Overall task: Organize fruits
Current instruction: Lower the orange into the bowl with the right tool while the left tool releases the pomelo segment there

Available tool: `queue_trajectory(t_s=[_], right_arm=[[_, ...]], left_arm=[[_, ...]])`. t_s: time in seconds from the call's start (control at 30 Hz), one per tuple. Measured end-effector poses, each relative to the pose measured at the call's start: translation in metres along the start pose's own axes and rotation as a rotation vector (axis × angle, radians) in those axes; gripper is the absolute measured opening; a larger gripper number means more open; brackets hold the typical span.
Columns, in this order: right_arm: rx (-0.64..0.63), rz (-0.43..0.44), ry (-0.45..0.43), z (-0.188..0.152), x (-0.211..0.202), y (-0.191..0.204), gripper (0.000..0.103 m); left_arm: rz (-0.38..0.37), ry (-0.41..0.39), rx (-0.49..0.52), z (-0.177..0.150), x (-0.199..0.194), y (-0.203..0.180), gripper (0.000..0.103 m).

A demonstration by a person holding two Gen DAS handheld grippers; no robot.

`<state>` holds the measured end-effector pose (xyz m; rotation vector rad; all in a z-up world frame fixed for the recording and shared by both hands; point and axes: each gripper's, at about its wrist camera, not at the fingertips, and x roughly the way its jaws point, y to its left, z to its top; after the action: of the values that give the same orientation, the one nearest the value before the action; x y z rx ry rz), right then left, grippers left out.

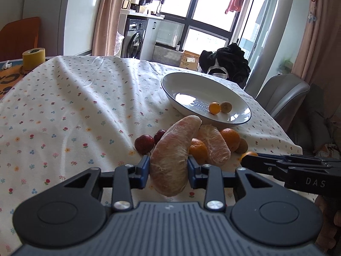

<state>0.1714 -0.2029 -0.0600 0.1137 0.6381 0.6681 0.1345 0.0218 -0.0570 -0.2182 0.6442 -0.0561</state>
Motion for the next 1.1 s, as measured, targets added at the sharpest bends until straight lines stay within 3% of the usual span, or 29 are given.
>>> queue_trajectory(t_s=[0.33,1.1], right_arm=[[0.003,-0.014,-0.047,0.018,-0.002,-0.009,0.025],[0.043,-0.038,-0.089,0.049,0.016,-0.042,0.025]], left_arm=[[0.001,-0.034,0.032,0.019,-0.003,-0.012,0.034],[0.014,-0.038,0.082,0.061,0.035,-0.034,0.034]])
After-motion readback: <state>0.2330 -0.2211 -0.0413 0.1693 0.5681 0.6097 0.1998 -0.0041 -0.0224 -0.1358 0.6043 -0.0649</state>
